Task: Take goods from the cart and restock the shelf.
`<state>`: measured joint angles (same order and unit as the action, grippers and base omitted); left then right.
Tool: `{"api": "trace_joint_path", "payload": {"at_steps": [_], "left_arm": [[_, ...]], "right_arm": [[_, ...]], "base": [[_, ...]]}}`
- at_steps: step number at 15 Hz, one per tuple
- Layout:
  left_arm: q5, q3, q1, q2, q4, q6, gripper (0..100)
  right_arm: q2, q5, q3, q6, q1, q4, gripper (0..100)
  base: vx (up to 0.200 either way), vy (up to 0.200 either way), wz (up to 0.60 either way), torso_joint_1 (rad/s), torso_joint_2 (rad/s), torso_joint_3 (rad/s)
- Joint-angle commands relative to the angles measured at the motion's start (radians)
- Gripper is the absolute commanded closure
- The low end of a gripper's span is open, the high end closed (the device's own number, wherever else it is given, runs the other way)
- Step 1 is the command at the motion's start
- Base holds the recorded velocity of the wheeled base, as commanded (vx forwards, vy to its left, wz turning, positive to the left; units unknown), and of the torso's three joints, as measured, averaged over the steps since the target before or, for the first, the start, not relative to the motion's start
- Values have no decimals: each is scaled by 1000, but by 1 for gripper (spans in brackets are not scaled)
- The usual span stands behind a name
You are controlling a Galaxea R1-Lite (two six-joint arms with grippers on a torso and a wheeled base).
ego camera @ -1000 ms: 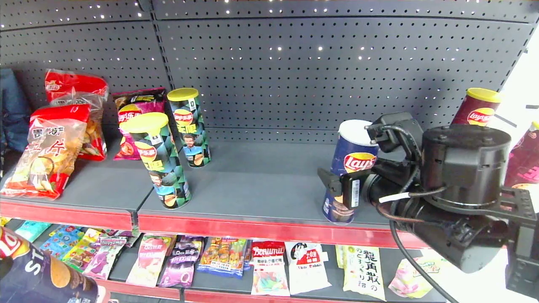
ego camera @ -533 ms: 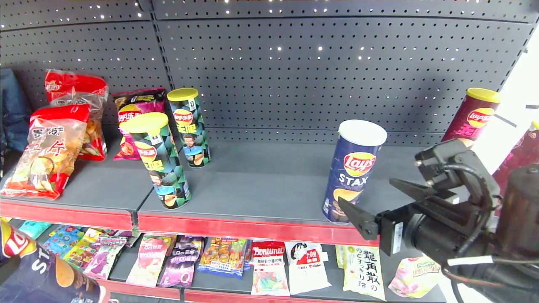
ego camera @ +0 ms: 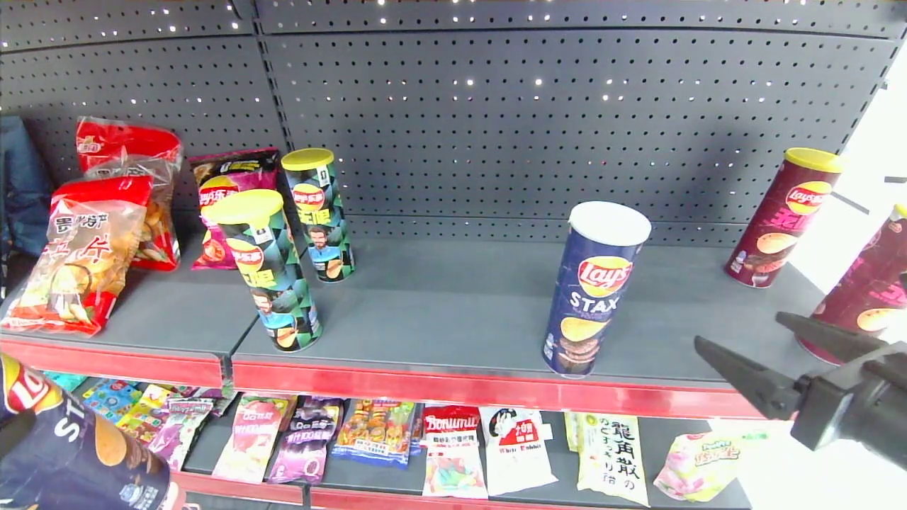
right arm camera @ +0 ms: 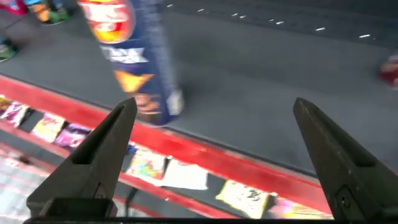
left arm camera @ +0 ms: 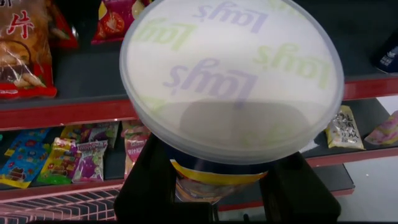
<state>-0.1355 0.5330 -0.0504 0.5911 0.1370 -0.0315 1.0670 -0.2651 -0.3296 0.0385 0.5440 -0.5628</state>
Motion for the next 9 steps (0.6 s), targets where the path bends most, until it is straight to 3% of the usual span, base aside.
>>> {"api": "trace_joint_path", "payload": {"at_steps": [1,2,3,5,6,9], "left_arm": [[-27,22,0,49,-48,-1,100],[-64,44,0,59,-50,-2,100],[-98,48,-2,61,-48,-21,100],[-154,41,-6,42,-2,-105,100],[-154,44,-6,29,39,-120,100],[-144,36,-5,16,46,-111,100]], "right_arm": [[-211,363,103,-155,-475,11,0],[-259,406,115,-215,-619,53,0],[-305,432,115,-226,-691,113,0],[-438,455,121,-210,-716,254,0],[-501,452,112,-210,-716,351,0],[-647,449,118,-210,-719,500,0]], "base": [[0,0,0,0,0,0],[0,0,0,0,0,0],[0,0,0,0,0,0],[0,0,0,0,0,0],[0,0,0,0,0,0],[0,0,0,0,0,0]]}}
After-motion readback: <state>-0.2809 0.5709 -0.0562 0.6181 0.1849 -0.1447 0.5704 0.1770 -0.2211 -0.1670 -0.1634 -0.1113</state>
